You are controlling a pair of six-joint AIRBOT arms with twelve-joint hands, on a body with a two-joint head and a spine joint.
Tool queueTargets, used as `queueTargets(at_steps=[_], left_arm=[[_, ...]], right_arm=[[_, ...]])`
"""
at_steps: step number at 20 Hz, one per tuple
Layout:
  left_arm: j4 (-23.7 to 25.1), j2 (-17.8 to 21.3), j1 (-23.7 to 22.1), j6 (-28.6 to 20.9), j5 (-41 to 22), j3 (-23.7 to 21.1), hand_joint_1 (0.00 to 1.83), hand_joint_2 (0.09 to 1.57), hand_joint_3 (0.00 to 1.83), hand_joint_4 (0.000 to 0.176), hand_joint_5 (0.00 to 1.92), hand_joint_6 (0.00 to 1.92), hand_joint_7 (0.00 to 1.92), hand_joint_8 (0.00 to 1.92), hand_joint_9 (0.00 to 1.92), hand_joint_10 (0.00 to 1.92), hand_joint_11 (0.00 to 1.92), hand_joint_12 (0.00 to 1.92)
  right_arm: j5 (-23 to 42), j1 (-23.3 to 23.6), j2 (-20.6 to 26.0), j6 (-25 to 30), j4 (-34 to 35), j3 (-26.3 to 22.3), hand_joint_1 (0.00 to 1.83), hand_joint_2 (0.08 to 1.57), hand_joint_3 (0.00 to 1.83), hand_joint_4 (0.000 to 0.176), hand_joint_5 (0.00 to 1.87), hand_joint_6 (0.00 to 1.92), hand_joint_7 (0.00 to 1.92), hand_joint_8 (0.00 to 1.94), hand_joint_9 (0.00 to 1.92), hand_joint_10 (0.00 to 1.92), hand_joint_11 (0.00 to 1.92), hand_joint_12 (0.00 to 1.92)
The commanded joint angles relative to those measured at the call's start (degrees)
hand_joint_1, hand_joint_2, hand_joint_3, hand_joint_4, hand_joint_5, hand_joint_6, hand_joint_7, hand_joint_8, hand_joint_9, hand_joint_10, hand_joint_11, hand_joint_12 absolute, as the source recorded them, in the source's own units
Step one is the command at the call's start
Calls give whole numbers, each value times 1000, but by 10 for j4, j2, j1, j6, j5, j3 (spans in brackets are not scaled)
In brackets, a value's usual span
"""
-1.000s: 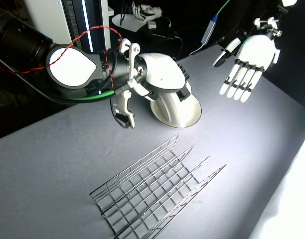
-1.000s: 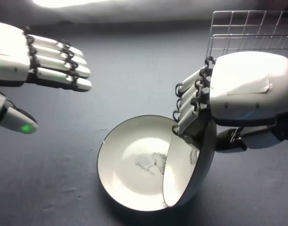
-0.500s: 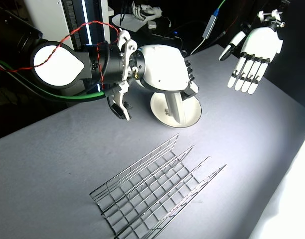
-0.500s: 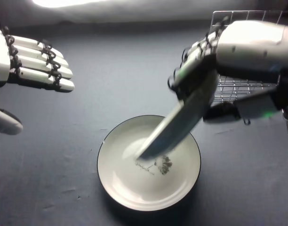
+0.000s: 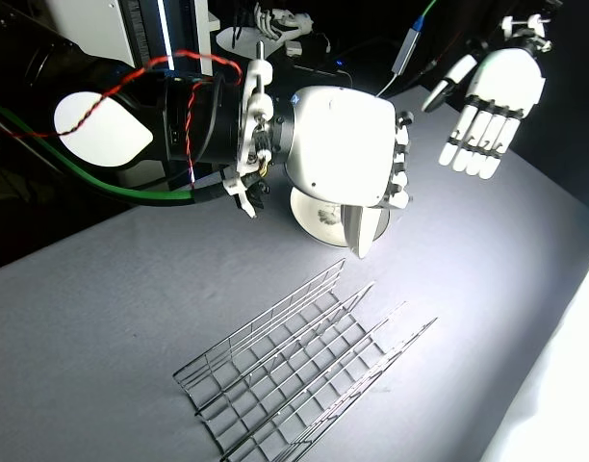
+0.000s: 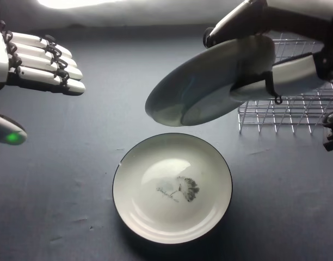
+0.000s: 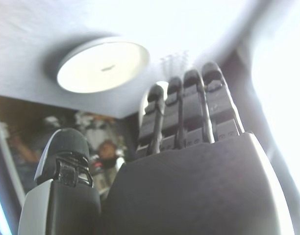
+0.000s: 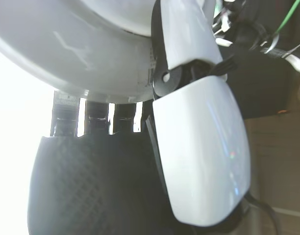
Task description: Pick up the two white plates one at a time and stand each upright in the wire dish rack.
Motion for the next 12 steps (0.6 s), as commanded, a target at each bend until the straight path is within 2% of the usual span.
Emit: queueTargets(at_steps=[1, 2, 4, 5, 8, 12], left_arm=[[-48, 0, -2, -3, -16, 3, 0, 1253, 6, 0, 78, 1, 53, 1, 34, 1, 0, 107], [-49, -1, 0, -3, -17, 3, 0, 1248, 1, 0, 105, 3, 87, 1, 68, 4, 0, 182], [-54, -6, 2, -1, -17, 3, 0, 1247, 0, 0, 105, 0, 86, 0, 69, 1, 0, 190], [-59, -9, 2, -1, -16, 3, 0, 1239, 0, 0, 145, 0, 125, 0, 108, 0, 0, 306], [-66, -18, -11, -3, 0, 1, 0, 1244, 1, 0, 101, 0, 88, 0, 70, 0, 0, 208], [-59, -20, -17, -9, 5, -14, 0, 1245, 0, 0, 100, 1, 66, 1, 37, 1, 0, 133]], right_arm=[[88, 14, 3, 9, 29, -2, 1380, 1088, 0, 0, 994, 985, 1091, 732, 916, 1126, 792, 1152], [88, 18, 3, 9, 41, -2, 1382, 1081, 0, 0, 1001, 962, 1111, 710, 937, 1098, 821, 1122], [86, 25, 3, 9, 57, 0, 1385, 1071, 0, 0, 1016, 929, 1149, 645, 960, 1071, 866, 1070], [83, 29, 2, 9, 68, 2, 1388, 1062, 0, 0, 1032, 894, 1166, 613, 985, 1044, 878, 1050], [82, 36, 1, 9, 100, 11, 1390, 1055, 0, 0, 1064, 851, 1159, 600, 1008, 1021, 881, 1027], [89, 40, 2, 9, 124, 30, 1384, 1073, 2, 0, 1025, 931, 1121, 699, 953, 1060, 887, 982]])
